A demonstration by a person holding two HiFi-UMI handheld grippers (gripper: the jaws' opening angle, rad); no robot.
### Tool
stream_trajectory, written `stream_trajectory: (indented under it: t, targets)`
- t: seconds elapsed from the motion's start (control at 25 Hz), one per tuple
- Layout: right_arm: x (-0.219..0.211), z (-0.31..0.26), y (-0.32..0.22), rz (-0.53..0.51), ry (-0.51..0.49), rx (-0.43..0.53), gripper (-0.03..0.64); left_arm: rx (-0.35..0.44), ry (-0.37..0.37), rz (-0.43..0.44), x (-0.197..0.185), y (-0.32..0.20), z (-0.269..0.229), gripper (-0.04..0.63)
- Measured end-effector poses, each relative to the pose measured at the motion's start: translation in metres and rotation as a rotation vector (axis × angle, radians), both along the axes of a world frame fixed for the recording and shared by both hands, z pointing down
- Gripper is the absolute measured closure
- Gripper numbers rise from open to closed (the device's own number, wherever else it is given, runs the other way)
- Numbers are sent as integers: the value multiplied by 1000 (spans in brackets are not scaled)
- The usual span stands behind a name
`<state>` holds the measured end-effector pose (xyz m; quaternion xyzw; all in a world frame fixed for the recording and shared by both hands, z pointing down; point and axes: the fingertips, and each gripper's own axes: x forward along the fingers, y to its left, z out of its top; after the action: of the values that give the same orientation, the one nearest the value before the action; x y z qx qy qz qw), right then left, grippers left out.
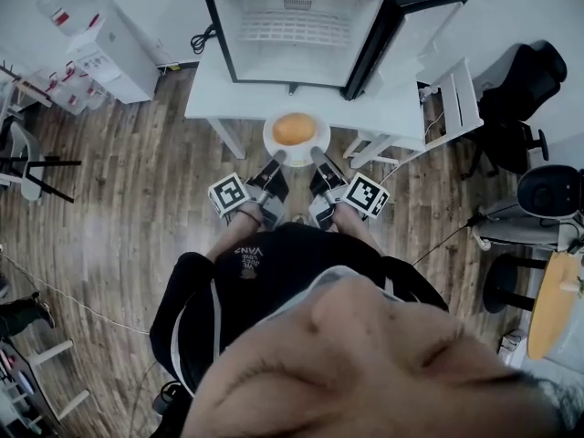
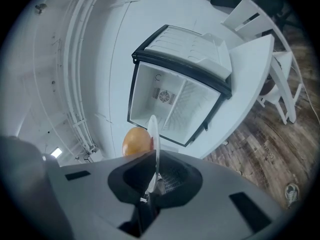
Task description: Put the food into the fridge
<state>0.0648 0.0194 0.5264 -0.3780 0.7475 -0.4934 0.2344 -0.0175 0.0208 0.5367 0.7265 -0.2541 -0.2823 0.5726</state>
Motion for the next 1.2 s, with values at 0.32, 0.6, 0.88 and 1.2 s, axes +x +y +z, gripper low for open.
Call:
stream_trajectory:
  t: [0.32, 0.6, 0.88, 1.2]
  targets:
    - [17, 8, -45, -38, 15, -37, 597, -20, 3, -47, 15, -42, 6, 571]
    - [27, 6, -76, -79, 15, -16, 595, -19, 18, -80, 27, -68, 7, 571]
    - [23, 9, -93, -69, 6, -25, 595, -30, 13, -76, 22, -87, 10, 571]
    - [13, 2, -125, -8, 2, -21, 595, -40, 5, -17, 12, -123, 6, 570]
